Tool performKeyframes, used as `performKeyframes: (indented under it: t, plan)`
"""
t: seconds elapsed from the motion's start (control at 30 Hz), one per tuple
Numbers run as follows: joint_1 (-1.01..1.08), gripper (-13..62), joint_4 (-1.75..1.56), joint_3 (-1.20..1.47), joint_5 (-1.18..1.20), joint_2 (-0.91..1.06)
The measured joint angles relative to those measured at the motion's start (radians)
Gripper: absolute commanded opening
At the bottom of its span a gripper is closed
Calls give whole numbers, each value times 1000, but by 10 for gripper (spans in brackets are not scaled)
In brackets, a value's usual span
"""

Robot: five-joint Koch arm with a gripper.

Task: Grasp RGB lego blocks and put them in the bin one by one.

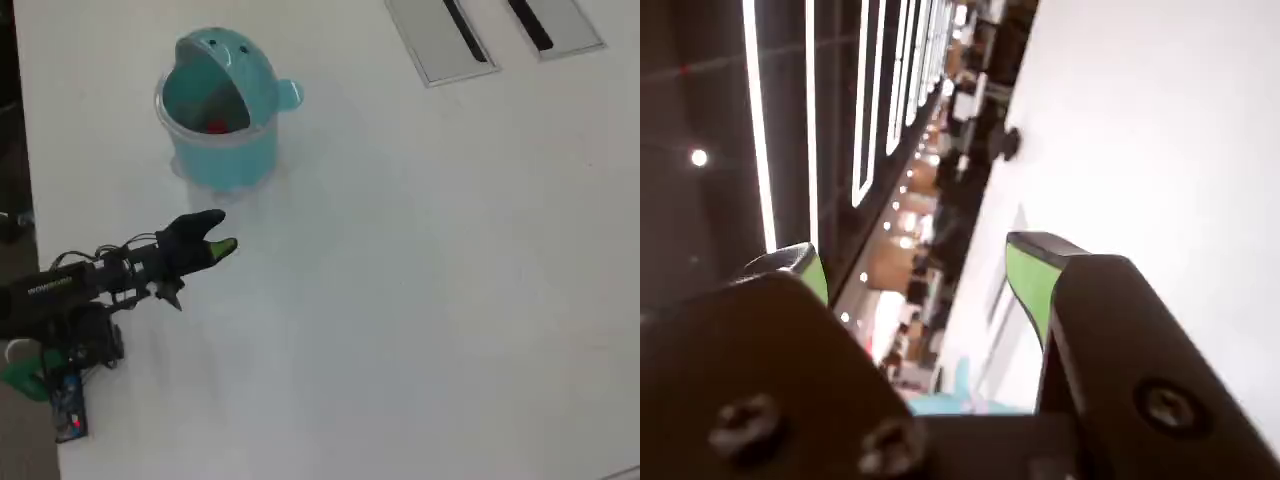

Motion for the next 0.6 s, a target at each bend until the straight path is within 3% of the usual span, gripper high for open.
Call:
performKeyframes:
  t: [0.6]
  plan:
    - [32,330,-416,426,35,0]
